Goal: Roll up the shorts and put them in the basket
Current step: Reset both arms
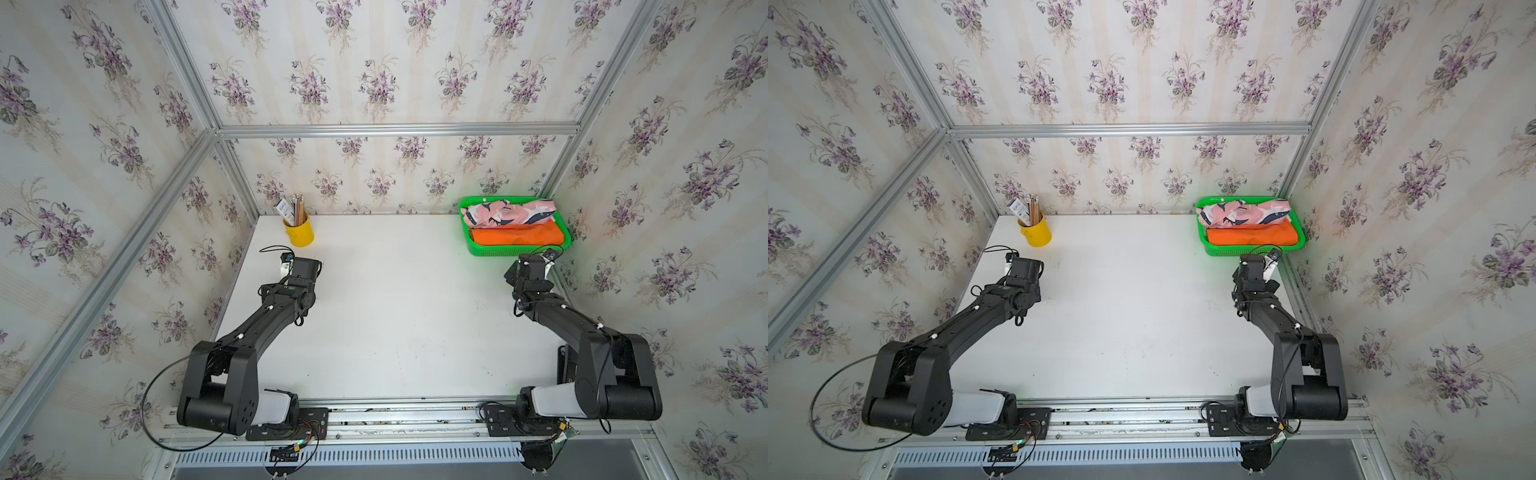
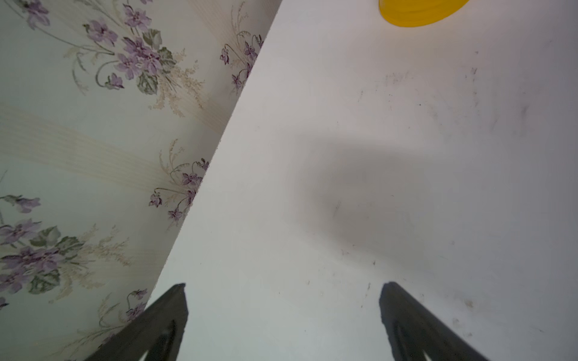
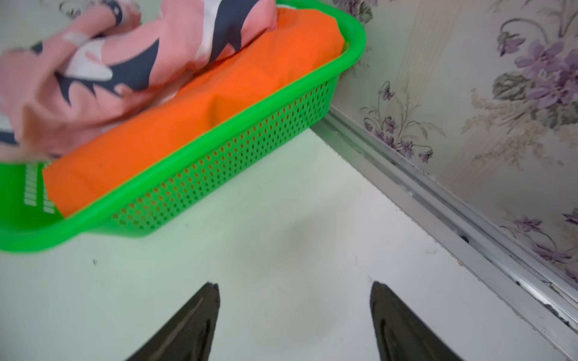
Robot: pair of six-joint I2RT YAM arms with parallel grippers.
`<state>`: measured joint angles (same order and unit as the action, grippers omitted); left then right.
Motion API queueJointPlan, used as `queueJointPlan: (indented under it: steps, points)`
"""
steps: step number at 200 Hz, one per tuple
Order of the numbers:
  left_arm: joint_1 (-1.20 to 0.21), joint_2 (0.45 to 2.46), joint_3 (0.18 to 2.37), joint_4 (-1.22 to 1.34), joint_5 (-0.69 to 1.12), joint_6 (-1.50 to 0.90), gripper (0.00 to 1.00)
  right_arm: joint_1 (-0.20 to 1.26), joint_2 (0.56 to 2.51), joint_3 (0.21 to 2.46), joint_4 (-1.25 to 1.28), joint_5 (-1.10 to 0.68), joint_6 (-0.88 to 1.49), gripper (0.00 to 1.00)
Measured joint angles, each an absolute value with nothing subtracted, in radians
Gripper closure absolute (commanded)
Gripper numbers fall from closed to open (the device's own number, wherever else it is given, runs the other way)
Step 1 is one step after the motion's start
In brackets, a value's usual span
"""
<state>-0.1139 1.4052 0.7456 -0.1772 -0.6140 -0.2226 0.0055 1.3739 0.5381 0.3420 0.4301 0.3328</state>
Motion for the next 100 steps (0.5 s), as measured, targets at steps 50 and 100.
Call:
queueJointPlan:
  steps: [50, 100]
  points:
    - [0.002, 1.462, 0.569, 0.278, -0.314, -0.091, 0.01, 0.014, 1.457, 0.316, 0.838, 0.235, 0.145, 0.18]
    - [0.009, 1.493, 0.423, 0.575, -0.078, -0.013, 0.01, 0.033, 1.531, 0.229, 1.13, 0.059, 0.033, 0.0]
